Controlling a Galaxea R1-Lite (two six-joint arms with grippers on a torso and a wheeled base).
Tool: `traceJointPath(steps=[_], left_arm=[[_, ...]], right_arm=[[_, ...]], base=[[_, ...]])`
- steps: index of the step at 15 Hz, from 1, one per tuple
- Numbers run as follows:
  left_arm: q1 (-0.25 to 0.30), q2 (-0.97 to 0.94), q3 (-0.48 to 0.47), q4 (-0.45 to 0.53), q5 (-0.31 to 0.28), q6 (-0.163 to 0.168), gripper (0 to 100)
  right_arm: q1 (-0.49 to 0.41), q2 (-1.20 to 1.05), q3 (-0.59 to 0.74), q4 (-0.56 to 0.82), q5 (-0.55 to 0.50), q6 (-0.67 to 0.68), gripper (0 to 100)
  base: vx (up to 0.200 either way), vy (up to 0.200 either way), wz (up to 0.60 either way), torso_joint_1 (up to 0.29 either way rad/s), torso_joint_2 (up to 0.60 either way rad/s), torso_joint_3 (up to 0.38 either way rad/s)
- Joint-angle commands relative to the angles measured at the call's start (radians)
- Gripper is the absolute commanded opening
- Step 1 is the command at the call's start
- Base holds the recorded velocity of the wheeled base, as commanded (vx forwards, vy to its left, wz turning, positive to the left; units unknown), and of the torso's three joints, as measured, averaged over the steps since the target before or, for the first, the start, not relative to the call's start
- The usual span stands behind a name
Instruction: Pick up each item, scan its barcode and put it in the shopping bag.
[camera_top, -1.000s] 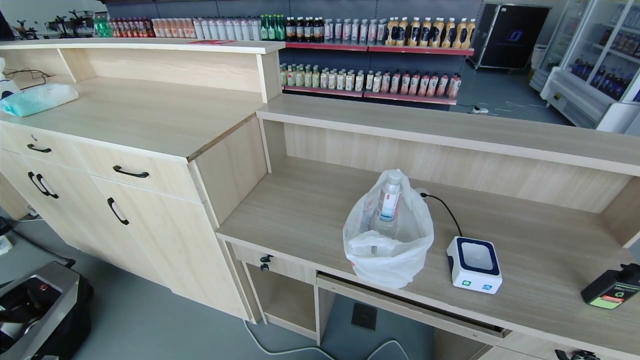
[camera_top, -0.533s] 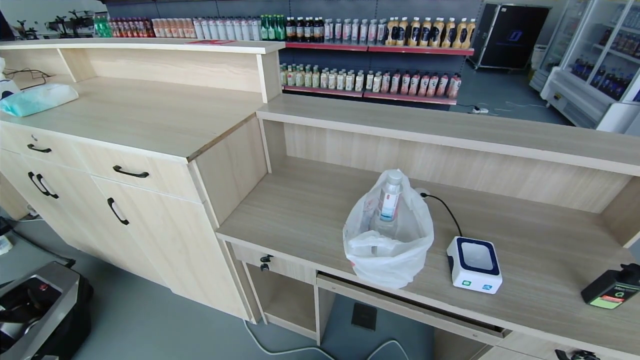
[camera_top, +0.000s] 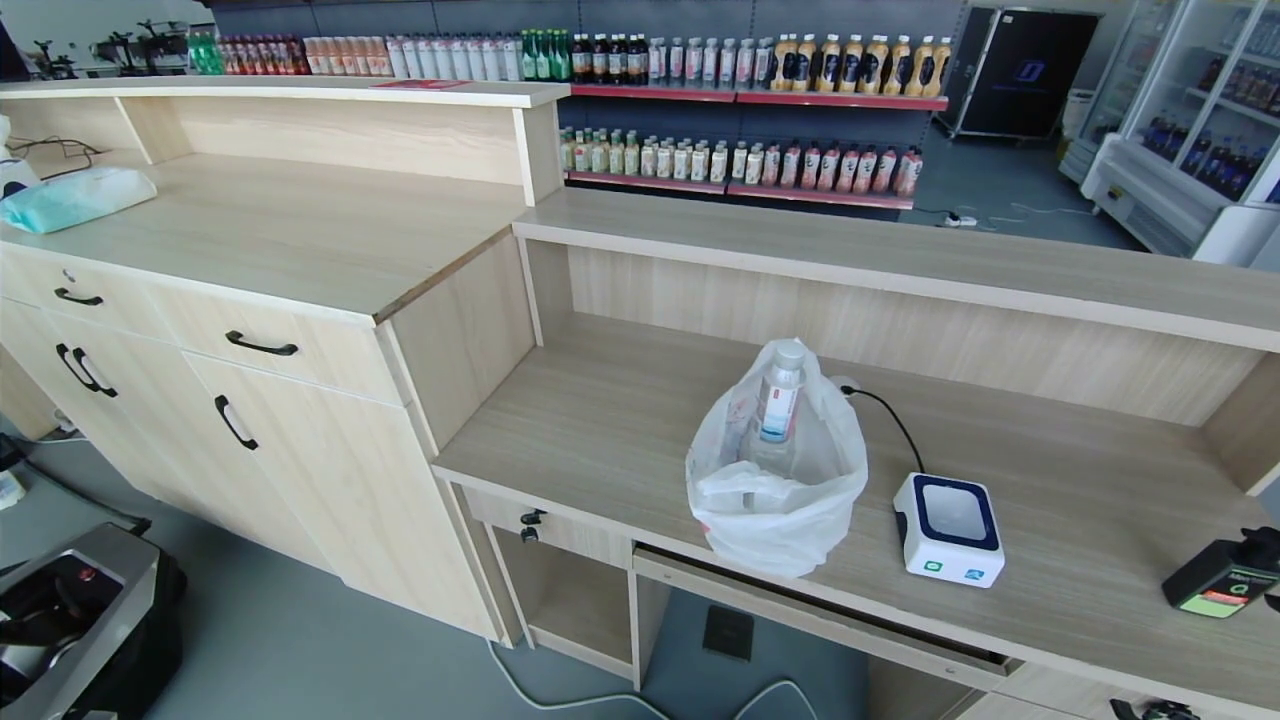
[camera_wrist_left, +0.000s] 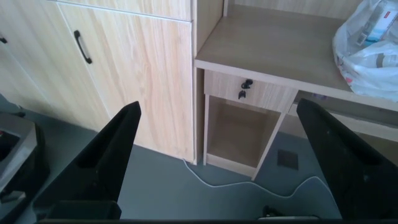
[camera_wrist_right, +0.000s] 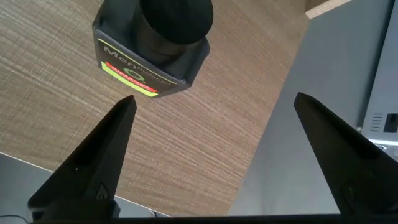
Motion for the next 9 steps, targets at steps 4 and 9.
traceJointPath(steps=[4, 9], left_arm=[[0.000, 0.000, 0.000, 0.000, 0.000, 0.000, 100], [0.000, 0.000, 0.000, 0.000, 0.000, 0.000, 100]], right_arm=[[0.029, 0.071, -0.044, 0.000, 0.028, 0.000, 100], [0.115, 0.080, -0.041, -0.003, 0.041, 0.002, 100]], base=[[0.000, 0.000, 0.00, 0.000, 0.00, 0.000], [0.000, 0.000, 0.00, 0.000, 0.00, 0.000]])
